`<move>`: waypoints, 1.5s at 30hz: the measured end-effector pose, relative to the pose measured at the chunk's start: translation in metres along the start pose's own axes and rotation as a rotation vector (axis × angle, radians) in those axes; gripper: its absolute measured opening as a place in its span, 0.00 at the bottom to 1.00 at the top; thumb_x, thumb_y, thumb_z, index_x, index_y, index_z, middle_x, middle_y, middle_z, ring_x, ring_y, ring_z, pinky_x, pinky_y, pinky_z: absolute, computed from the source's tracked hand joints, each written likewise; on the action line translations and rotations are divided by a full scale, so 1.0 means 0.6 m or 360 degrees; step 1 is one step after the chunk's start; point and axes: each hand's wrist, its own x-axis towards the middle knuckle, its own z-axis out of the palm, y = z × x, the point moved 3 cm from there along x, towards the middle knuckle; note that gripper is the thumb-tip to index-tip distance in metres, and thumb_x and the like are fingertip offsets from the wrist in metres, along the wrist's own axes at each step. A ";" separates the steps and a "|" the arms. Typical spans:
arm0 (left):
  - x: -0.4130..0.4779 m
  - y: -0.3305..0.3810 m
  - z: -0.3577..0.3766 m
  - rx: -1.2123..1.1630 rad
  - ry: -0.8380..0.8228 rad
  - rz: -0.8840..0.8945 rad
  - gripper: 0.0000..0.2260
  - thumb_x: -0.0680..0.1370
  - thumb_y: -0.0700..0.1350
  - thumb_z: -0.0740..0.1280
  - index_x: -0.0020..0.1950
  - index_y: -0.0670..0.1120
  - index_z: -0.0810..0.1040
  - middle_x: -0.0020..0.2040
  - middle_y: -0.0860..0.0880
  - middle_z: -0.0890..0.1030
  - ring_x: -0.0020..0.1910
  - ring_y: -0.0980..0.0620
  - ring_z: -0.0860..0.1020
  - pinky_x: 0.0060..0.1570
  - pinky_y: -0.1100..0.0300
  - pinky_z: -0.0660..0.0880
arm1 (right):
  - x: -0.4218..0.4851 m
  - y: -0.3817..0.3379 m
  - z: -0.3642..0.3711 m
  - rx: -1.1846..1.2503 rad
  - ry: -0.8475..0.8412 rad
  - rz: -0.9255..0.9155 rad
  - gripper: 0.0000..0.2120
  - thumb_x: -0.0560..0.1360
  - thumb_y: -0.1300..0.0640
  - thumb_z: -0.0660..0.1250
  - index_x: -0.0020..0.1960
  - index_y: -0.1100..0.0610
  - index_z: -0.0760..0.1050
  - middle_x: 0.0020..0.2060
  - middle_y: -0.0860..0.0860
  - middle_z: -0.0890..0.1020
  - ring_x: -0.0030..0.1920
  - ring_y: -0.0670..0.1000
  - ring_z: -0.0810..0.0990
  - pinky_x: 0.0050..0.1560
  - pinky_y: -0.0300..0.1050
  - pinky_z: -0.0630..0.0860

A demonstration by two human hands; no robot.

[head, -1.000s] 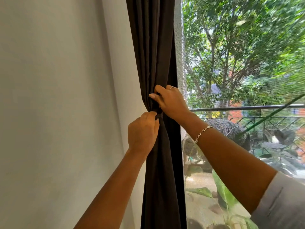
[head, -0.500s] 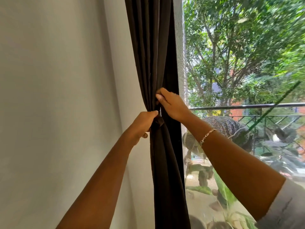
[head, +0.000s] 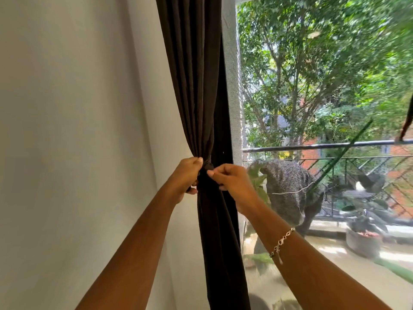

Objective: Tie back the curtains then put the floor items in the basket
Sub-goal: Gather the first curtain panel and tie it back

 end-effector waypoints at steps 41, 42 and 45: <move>-0.030 0.003 -0.031 0.1012 0.0324 0.0810 0.09 0.78 0.37 0.60 0.43 0.41 0.79 0.33 0.45 0.75 0.32 0.50 0.71 0.32 0.64 0.64 | 0.017 -0.006 -0.066 0.0235 0.0277 0.0054 0.14 0.76 0.62 0.65 0.32 0.58 0.69 0.24 0.50 0.71 0.22 0.44 0.67 0.24 0.34 0.66; -0.030 0.002 -0.036 0.1085 0.0339 0.0855 0.09 0.78 0.36 0.60 0.42 0.43 0.78 0.34 0.45 0.75 0.33 0.49 0.72 0.32 0.64 0.64 | 0.021 -0.010 -0.068 0.0234 0.0309 0.0035 0.15 0.75 0.62 0.66 0.30 0.58 0.69 0.21 0.49 0.71 0.21 0.43 0.66 0.23 0.34 0.66; -0.027 -0.010 -0.047 0.1250 0.0427 0.0918 0.09 0.79 0.37 0.60 0.42 0.43 0.77 0.33 0.46 0.74 0.33 0.48 0.71 0.30 0.65 0.63 | 0.029 -0.009 -0.068 0.0298 0.0392 0.0036 0.15 0.74 0.64 0.67 0.30 0.58 0.69 0.17 0.46 0.71 0.18 0.42 0.66 0.22 0.33 0.66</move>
